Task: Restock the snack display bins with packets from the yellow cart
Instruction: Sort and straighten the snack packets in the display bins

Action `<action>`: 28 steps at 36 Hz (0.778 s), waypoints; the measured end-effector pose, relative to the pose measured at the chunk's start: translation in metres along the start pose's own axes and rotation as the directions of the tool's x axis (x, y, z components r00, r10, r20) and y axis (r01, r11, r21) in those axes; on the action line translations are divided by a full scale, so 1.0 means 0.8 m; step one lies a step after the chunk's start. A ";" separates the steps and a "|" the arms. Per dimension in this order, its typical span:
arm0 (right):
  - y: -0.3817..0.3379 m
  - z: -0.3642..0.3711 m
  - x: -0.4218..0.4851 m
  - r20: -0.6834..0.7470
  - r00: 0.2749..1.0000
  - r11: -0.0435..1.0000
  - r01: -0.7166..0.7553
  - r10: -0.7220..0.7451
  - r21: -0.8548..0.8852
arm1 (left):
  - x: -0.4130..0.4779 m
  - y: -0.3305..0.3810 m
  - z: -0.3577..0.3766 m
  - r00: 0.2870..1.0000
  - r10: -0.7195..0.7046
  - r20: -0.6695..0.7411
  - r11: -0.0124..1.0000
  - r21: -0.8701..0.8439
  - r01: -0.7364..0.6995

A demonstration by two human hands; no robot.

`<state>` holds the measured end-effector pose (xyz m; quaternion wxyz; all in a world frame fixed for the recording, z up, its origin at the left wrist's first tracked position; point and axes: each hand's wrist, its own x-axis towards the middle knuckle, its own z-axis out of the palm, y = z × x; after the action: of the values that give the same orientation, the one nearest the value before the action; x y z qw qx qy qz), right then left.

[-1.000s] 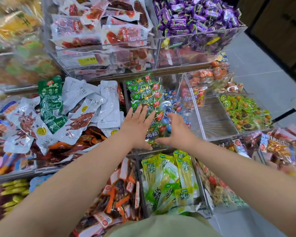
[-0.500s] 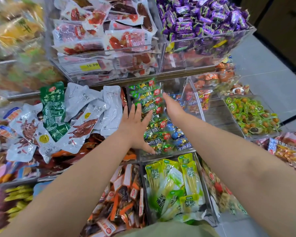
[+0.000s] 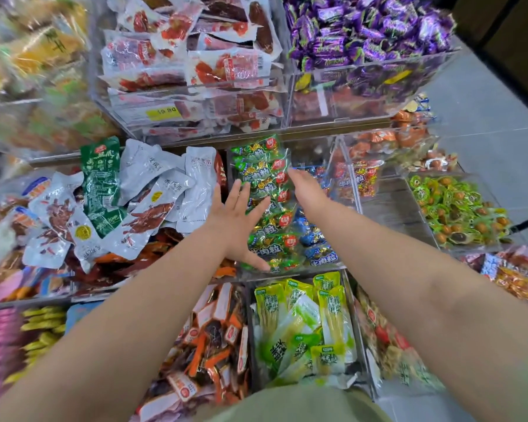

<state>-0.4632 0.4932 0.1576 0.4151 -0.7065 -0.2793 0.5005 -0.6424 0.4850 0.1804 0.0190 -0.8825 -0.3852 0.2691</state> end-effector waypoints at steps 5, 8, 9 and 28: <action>0.024 -0.025 -0.027 -0.099 0.995 0.990 0.036 -0.023 0.134 | -0.025 0.008 -0.009 0.993 -0.065 -0.100 0.991 -0.124 0.052; 0.041 -0.040 -0.055 -0.086 0.996 0.948 0.033 -0.006 0.316 | -0.044 0.027 -0.017 0.903 -0.143 -0.405 0.909 -0.414 -0.041; 0.048 -0.044 -0.066 -0.094 0.996 0.937 0.043 -0.011 0.346 | -0.051 0.037 -0.017 0.852 -0.190 -0.488 0.854 -0.511 -0.102; 0.357 -0.096 -0.371 -0.365 0.754 0.786 -0.310 0.546 0.535 | -0.108 0.244 0.166 0.792 0.262 0.551 0.175 -0.835 0.522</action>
<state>-0.4986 0.0866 0.0633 0.4924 -0.7434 0.1340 0.4324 -0.6246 0.2650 0.0596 -0.6414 -0.5125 -0.5290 0.2146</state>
